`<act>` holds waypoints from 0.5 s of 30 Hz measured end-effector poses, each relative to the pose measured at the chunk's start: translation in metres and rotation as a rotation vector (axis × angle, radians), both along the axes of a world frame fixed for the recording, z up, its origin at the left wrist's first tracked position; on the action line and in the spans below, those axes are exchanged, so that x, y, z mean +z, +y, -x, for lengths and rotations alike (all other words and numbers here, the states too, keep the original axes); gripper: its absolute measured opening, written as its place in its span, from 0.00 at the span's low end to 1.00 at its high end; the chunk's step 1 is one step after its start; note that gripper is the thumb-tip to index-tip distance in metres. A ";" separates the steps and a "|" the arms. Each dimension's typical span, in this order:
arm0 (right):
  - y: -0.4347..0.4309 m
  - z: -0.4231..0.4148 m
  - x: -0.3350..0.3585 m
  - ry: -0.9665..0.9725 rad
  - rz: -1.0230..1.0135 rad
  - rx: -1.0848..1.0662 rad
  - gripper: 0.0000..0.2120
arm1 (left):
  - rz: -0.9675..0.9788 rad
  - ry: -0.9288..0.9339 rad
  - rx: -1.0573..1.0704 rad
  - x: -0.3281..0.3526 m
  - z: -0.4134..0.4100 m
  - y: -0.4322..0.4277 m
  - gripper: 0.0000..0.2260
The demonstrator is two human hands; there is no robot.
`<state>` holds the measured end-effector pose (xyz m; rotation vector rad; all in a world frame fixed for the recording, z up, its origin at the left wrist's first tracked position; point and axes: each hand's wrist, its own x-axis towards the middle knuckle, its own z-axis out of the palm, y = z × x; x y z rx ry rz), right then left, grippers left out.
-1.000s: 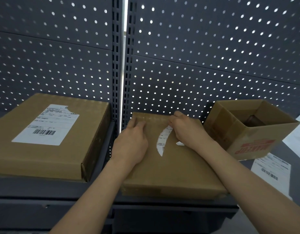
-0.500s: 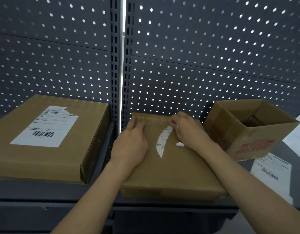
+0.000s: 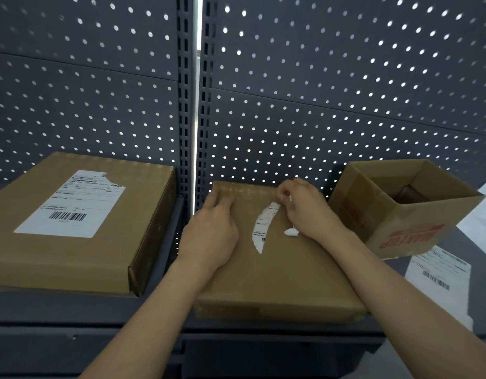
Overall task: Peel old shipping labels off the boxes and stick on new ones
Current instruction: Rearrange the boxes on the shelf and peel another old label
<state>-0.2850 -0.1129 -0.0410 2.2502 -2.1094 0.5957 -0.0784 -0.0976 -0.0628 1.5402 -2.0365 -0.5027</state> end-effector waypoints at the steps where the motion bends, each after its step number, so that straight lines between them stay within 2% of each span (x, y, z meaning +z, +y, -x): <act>1: 0.000 -0.001 0.000 -0.012 -0.017 0.001 0.07 | 0.000 0.000 -0.001 0.000 0.000 0.000 0.21; 4: 0.000 -0.002 0.002 -0.015 -0.034 0.017 0.07 | -0.004 0.003 0.000 0.001 0.001 0.000 0.21; 15: 0.001 -0.003 -0.002 0.284 0.045 0.055 0.07 | 0.004 -0.002 -0.004 0.003 0.001 0.002 0.20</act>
